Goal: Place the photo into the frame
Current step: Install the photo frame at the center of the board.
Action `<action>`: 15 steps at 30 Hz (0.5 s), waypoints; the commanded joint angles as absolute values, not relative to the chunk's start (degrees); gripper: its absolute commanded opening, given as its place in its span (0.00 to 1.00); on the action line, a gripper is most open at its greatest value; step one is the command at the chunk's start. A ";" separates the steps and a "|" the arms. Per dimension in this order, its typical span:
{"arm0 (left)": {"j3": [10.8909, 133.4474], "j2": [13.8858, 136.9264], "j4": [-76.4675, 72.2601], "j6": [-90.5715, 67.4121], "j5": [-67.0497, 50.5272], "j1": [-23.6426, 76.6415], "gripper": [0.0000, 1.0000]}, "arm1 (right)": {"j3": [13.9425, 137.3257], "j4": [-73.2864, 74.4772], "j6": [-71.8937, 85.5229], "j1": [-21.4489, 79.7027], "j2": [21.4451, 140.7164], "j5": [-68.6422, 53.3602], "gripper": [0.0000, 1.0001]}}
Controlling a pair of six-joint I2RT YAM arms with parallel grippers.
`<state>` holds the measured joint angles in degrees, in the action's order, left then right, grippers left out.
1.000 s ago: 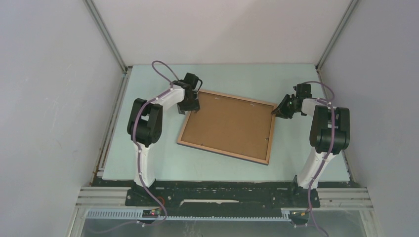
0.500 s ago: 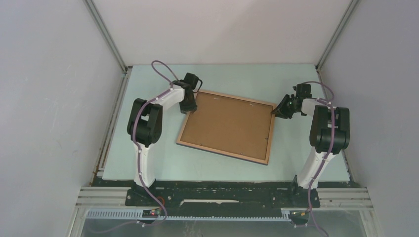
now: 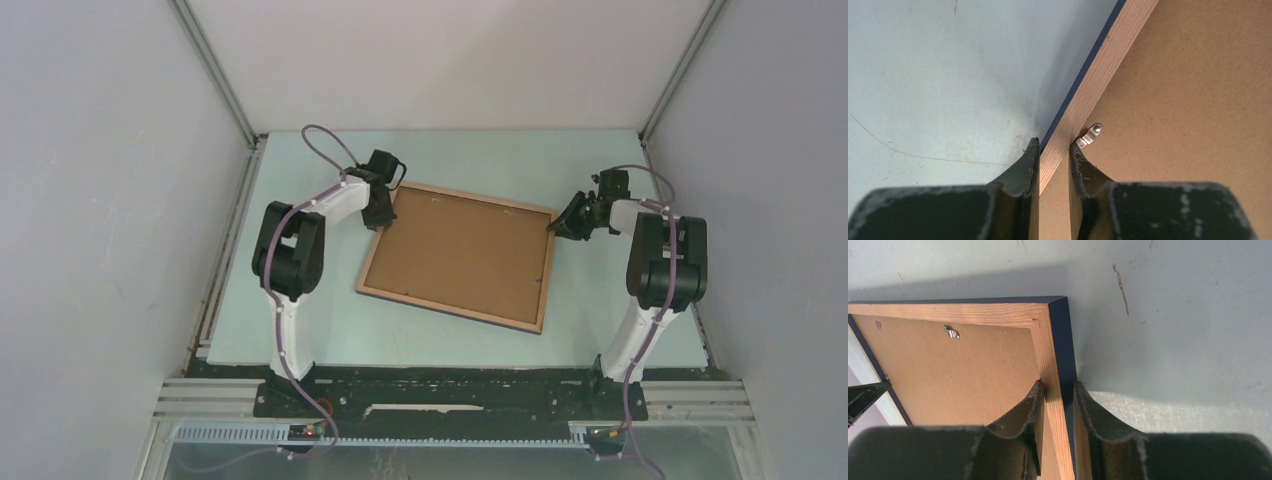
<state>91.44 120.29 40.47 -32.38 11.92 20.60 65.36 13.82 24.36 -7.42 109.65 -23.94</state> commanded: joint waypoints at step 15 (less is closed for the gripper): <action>83.78 112.21 31.49 -32.04 12.20 21.52 0.51 | 65.10 13.01 25.07 -7.12 110.31 -26.70 0.16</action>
<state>79.37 110.98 30.55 -32.53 11.55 21.06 65.32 13.67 24.12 -7.31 109.84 -25.06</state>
